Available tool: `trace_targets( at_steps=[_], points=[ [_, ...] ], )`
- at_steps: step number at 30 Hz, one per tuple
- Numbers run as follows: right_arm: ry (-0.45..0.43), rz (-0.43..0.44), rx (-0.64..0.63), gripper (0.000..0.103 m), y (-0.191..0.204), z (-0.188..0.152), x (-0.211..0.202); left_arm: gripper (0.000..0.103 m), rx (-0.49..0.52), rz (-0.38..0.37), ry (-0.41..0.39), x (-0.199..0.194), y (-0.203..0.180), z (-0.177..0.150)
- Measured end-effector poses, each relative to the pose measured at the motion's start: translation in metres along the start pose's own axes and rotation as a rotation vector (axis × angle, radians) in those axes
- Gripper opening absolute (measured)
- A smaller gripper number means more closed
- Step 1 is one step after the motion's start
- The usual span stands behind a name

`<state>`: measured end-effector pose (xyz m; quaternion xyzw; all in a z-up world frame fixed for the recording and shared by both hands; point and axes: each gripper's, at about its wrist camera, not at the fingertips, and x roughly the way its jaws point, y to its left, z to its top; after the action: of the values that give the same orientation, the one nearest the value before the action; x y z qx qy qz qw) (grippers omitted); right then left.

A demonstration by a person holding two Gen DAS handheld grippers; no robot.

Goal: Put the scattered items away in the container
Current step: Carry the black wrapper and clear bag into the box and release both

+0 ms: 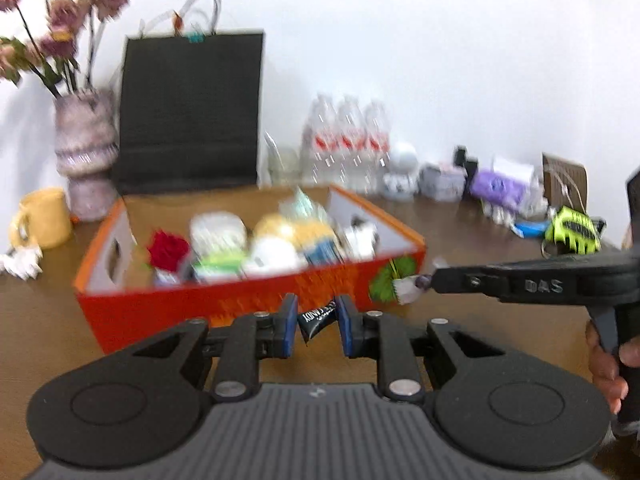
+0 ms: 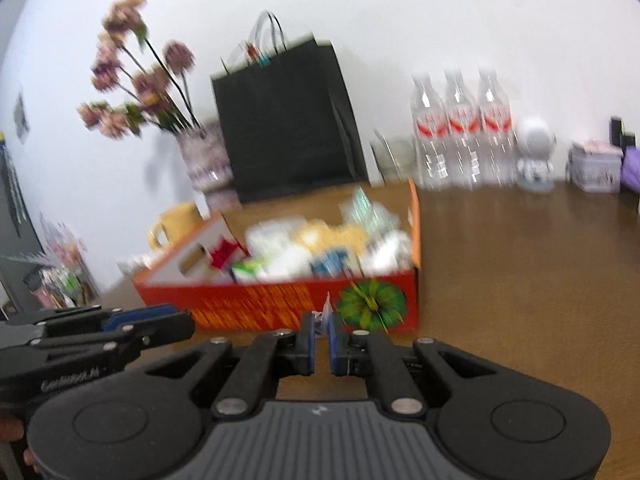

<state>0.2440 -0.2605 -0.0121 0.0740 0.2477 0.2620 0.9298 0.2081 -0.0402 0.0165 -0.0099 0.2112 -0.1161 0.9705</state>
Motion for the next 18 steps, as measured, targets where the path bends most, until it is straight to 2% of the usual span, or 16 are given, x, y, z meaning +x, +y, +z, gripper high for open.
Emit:
trace_targets(
  at_steps=[5,9,13,18],
  points=[
    [-0.056,0.022,-0.018,0.006,0.013,0.034,0.005,0.022,-0.028,0.06,-0.06,0.004,0.03,0.035],
    [-0.073,0.013,-0.021,0.006,0.019,0.061,0.028,0.022,-0.092,0.09,-0.088,0.019,0.053,0.052],
    [-0.071,0.0,0.012,0.006,0.019,0.075,0.058,0.022,-0.169,0.081,-0.066,0.046,0.072,0.058],
    [-0.013,-0.031,0.003,0.006,0.018,0.079,0.099,0.022,-0.164,0.103,-0.001,0.079,0.083,0.055]
  ],
)
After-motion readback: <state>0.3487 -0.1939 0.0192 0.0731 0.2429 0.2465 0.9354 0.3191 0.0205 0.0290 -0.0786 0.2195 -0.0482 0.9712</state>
